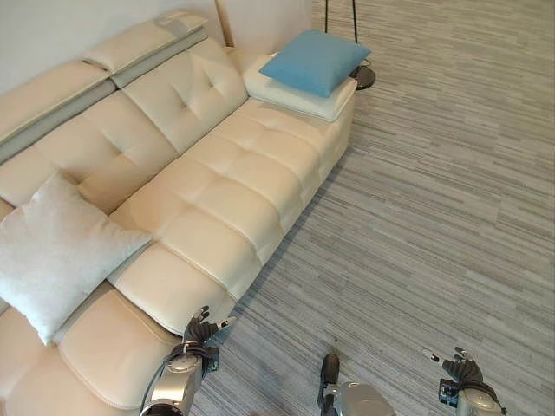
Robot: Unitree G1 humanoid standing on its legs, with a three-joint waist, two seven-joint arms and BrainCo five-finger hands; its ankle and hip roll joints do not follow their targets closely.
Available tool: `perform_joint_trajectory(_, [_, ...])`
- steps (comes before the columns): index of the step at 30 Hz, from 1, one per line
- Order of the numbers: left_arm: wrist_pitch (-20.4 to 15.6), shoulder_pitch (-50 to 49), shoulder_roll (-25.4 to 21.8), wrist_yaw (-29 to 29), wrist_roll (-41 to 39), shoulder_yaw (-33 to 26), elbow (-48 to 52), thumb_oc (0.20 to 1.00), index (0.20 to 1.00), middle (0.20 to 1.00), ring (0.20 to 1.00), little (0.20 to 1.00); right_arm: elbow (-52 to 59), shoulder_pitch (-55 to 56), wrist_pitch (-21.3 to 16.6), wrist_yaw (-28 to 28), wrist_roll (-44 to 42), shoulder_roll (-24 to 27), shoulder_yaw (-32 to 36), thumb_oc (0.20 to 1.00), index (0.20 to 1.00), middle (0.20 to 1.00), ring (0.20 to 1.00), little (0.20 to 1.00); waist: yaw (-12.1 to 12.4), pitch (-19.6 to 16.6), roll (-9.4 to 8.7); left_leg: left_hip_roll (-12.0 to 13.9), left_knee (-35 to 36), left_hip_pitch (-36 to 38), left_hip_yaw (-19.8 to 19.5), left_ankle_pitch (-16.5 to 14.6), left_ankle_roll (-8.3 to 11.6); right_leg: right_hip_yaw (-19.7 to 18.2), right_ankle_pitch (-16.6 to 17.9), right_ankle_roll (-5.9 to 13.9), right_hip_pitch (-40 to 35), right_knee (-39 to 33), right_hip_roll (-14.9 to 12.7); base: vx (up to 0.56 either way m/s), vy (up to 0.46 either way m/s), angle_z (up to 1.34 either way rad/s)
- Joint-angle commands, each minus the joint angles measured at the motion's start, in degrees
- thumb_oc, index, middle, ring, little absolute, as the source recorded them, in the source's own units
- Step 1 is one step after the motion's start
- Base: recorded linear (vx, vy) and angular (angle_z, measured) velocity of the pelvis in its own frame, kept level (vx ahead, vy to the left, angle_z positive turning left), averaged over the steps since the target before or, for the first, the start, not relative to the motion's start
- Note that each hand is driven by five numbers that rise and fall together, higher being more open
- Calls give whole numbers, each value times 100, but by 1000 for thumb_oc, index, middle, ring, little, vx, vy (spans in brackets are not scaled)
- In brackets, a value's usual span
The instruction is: Pick up all the scattered cushions and arrange them neatly on the sofa.
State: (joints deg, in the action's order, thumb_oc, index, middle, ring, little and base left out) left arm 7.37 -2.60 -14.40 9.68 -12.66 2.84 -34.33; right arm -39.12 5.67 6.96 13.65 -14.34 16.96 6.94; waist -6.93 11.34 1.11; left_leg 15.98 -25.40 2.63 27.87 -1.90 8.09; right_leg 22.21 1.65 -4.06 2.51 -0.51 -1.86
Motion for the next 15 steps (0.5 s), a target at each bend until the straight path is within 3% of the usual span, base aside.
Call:
perform_joint_trajectory(1, [-323,156,-136,172,-314,149,320,1000,1000,1000,1000,1000,259,-223,-242,79,-67,319,-139,1000,1000,1000,1000,1000,165,183,-46,-922,-351,-343,-1177,-122,-389,-509,-1059,476,-333,304,-50,155,-47,-84])
perform_joint_trajectory(3, [-339,103,-96,216,-340,137,381,1000,1000,1000,1000,1000,270,-332,-214,75,-35,364,-235,1000,1000,1000,1000,1000,315,191,-92,-1388,-111,-798,-1758,-398,-638,-820,-974,490,-352,226,-31,188,-47,-117])
perform_joint_trajectory(6, [-338,36,-121,231,-315,114,436,1000,1000,1000,1000,1000,265,-330,-221,45,-35,372,-265,1000,1000,1000,1000,1000,402,136,-149,-1614,884,-1072,-2301,-405,-729,-1011,-980,556,-475,72,-43,289,-47,-81])
perform_joint_trajectory(7, [-321,-36,-129,278,-294,95,493,1000,1000,1000,1000,1000,279,-379,-229,76,39,466,-341,1000,1000,1000,1000,1000,523,146,-84,-1796,1957,-1171,-2849,166,-604,-1120,-1021,557,-631,-15,79,299,-12,-56])
perform_joint_trajectory(8, [-321,-36,-128,278,-294,95,494,1000,1000,1000,1000,1000,279,-380,-229,76,39,467,-342,1000,1000,1000,1000,1000,514,140,-86,-1801,2005,-1159,-2858,201,-603,-1111,-1016,556,-626,-19,76,304,-7,-47])
perform_joint_trajectory(9, [-313,-52,-120,291,-299,101,474,1000,1000,1000,1000,1000,258,-414,-242,90,44,484,-367,1000,1000,1000,1000,1000,546,151,-57,-1820,2505,-1251,-3064,447,-544,-1148,-1059,542,-677,-28,126,312,7,-32])
perform_joint_trajectory(10, [-298,-56,-136,358,-283,93,403,1000,1000,1000,1000,1000,229,-482,-240,113,70,516,-418,1000,1000,1000,1000,1000,580,180,1,-1882,3040,-1580,-3323,629,-374,-1237,-1160,526,-810,-63,231,318,6,-36])
perform_joint_trajectory(12, [-299,-55,-137,358,-283,92,401,1000,1000,1000,1000,1000,228,-484,-240,114,70,515,-420,1000,1000,1000,1000,1000,581,166,-6,-1885,3040,-1590,-3318,626,-373,-1241,-1163,526,-802,-68,226,246,35,-20])
perform_joint_trajectory(14, [-271,-121,-195,402,-271,7,394,1000,1000,1000,1000,1000,196,-557,-192,126,137,492,-438,1000,1000,1000,1000,1000,663,94,-25,-1910,3040,-1740,-3161,805,-295,-1502,-1282,557,-1137,-166,278,568,140,-31])
perform_joint_trajectory(15, [-282,-239,-228,406,-313,-54,468,1000,1000,1000,1000,1000,229,-558,-160,83,168,458,-473,1000,1000,1000,1000,1000,729,24,-51,-1900,3040,-1592,-3184,760,-424,-1643,-1381,579,-1263,-168,250,587,172,-59])
